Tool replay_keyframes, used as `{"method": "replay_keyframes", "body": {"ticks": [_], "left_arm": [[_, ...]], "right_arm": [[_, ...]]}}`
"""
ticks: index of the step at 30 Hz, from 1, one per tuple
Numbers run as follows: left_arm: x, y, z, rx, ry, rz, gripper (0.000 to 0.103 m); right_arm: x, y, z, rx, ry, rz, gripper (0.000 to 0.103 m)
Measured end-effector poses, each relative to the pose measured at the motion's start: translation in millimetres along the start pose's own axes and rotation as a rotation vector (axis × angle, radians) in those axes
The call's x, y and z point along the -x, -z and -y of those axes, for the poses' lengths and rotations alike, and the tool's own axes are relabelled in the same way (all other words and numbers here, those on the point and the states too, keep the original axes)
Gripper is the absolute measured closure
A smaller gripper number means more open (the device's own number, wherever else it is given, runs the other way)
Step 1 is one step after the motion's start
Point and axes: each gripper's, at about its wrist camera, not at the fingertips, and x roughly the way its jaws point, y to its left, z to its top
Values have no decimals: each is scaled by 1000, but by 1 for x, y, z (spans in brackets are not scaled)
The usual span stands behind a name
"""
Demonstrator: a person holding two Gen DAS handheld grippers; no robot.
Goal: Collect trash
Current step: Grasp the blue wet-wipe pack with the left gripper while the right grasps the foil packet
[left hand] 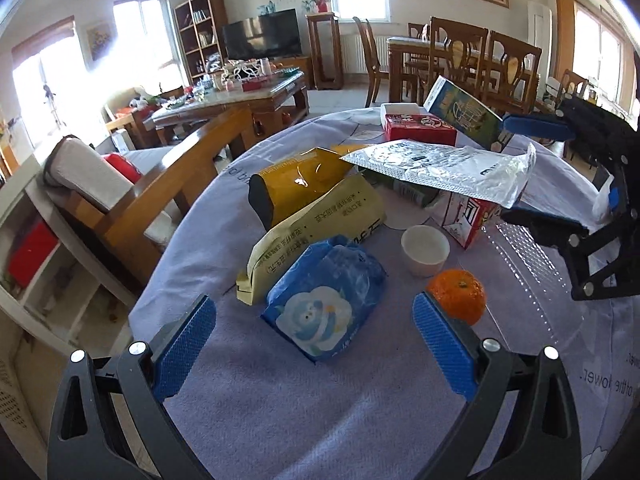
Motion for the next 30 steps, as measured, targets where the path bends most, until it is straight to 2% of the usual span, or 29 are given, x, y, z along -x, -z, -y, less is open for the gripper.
{"method": "replay_keyframes", "body": {"ticks": [2, 5, 7, 11, 14, 18, 19, 23, 25, 27, 30], "left_arm": [[-3, 0, -4, 26, 48, -3, 5], [-7, 1, -12, 67, 127, -26, 9], [-12, 1, -17, 92, 176, -50, 22], [-25, 2, -24, 160, 261, -113, 34], [-26, 3, -28, 196, 308, -108, 44], [-25, 2, -22, 179, 282, -115, 54], [-24, 2, -19, 176, 277, -117, 61], [-20, 1, -9, 157, 280, -107, 63], [-14, 1, -5, 150, 262, -80, 65], [-7, 1, -5, 171, 275, -39, 81], [7, 3, -4, 194, 285, 22, 83]], "right_arm": [[-5, 2, 0, 0, -3, -14, 36], [-15, -1, 4, -24, -31, -42, 52], [-19, -1, 6, -55, -57, -50, 57], [-19, -2, 14, -109, -105, -49, 65], [-17, -3, 18, -152, -147, -42, 79], [-9, -6, 26, -209, -146, -20, 87], [-6, -6, 30, -228, -150, -11, 88], [12, -4, 47, -329, -176, 32, 95], [21, -2, 56, -387, -198, 57, 96], [32, 3, 67, -447, -230, 77, 97], [44, 7, 79, -518, -264, 109, 97]]}}
